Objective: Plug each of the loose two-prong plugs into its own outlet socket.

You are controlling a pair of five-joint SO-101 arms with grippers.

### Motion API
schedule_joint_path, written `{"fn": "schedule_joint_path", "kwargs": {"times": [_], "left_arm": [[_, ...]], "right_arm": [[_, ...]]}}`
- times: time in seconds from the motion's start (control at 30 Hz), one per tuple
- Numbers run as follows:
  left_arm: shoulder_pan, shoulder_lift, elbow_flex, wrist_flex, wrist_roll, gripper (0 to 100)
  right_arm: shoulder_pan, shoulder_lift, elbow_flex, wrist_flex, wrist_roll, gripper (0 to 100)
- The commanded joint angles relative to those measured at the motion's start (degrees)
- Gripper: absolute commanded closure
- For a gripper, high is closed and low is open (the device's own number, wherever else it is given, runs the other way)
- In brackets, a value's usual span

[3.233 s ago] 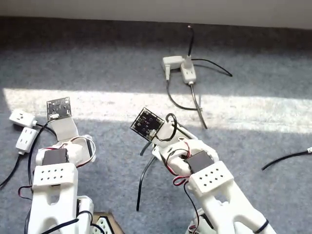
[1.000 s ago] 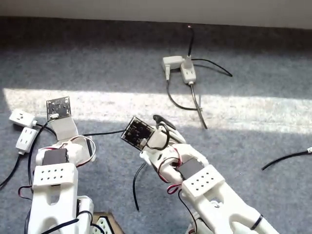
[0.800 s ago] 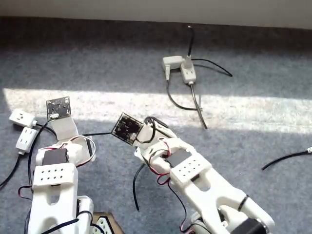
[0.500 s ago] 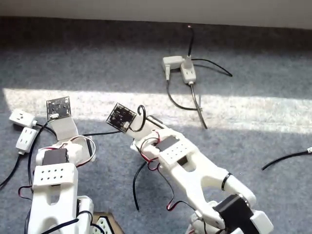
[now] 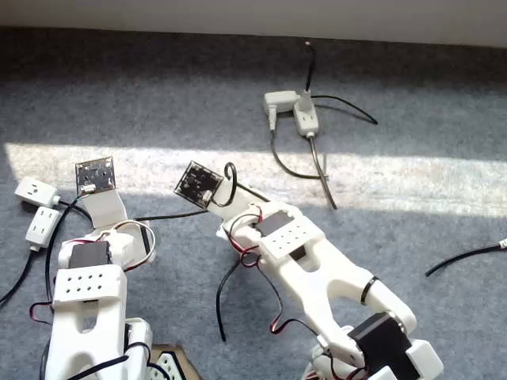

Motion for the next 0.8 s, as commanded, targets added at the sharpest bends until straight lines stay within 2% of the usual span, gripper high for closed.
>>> {"fn": "schedule_joint_path", "kwargs": {"times": [0.0,0.13,0.27,0.47,0.63,0.77], "left_arm": [[1.0,-0.6,-0.2,-0.9,0.3,79],[1.0,-0.6,-0.2,-0.9,0.3,79],[1.0,-0.6,-0.2,-0.9,0.3,79],[1.0,-0.6,-0.2,-0.9,0.3,79],[0.8,-0.7,-0.2,-0.9,0.3,79],[0.6,-0.8,-0.2,-0.9,0.3,79]], "right_arm": [[2.7,-3.2,-2.1,0.3,1.0,86.5],[3.2,-3.1,-2.1,0.3,1.0,87.1],[3.1,-3.2,-2.3,0.3,1.1,92.3],[3.0,-3.2,-2.1,0.3,1.1,92.0],[2.3,-3.2,-3.4,-0.1,0.9,80.8],[1.0,0.3,-8.5,0.0,1.1,80.7]]}}
